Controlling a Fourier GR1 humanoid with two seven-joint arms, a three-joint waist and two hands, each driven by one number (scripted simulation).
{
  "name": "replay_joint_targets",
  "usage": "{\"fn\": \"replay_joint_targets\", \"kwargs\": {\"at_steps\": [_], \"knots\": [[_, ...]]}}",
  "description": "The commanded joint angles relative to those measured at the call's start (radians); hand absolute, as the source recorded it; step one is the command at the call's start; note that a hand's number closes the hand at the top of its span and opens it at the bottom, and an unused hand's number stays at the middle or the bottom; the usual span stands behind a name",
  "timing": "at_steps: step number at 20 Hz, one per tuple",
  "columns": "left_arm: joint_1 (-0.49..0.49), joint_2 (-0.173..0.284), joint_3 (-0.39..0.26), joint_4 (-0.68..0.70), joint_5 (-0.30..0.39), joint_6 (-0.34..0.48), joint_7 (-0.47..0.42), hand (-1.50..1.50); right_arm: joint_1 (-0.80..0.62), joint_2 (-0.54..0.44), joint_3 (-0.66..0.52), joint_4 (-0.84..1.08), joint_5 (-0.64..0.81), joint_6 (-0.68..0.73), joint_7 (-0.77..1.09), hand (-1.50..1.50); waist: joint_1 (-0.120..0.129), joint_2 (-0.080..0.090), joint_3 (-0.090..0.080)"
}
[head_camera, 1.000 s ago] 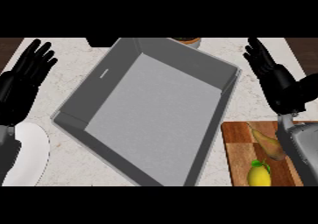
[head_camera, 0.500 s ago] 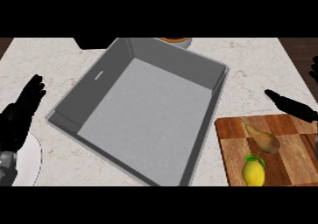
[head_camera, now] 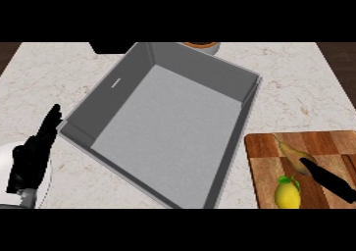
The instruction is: Pick the lemon from the cutting board and place it in the cardboard box
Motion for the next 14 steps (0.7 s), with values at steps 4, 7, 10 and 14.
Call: {"fn": "replay_joint_targets", "kwargs": {"at_steps": [4,7,10,14], "knots": [[0.005,-0.003,0.001,-0.022,-0.013,0.006,0.005,0.0,0.224,-0.226,0.055,-0.153,0.185,0.202,0.319,-1.5,0.013,0.005,-0.005],[0.015,-0.014,-0.011,-0.026,-0.028,0.017,0.0,0.0,0.272,-0.307,0.098,-0.215,0.188,0.357,0.458,-1.5,0.027,0.008,-0.005],[0.008,-0.023,-0.026,-0.011,-0.04,0.015,-0.001,0.0,0.299,-0.374,0.141,-0.332,0.2,0.491,0.631,-1.5,0.028,0.01,-0.006],[-0.002,-0.025,-0.028,-0.027,-0.044,0.002,0.007,0.0,0.252,-0.39,0.207,-0.493,0.176,0.639,0.872,-1.5,0.039,0.008,-0.001]]}}
